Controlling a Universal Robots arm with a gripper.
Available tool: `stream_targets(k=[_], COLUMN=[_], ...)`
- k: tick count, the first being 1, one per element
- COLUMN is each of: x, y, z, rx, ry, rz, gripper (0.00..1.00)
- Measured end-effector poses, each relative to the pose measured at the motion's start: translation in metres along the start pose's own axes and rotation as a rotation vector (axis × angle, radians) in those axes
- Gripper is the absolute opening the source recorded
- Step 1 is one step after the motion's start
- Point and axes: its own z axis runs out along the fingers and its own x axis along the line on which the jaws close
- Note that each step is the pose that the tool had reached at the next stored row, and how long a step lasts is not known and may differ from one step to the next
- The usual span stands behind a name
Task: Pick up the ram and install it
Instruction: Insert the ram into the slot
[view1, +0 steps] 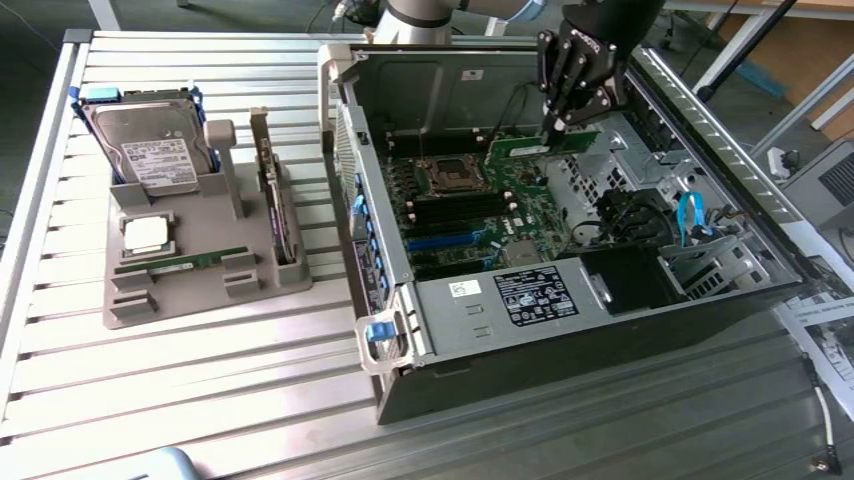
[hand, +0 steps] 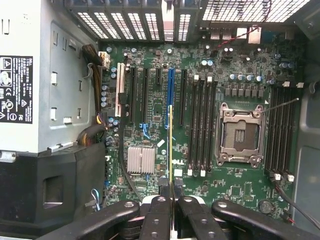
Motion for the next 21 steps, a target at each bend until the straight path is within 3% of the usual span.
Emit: stream_targets(k=[21], x=[-0.001], y=[-0.0001], z=[0.0122], rx=[0.0000], ry=[0.0000], rz=[0.000], gripper=[0.12])
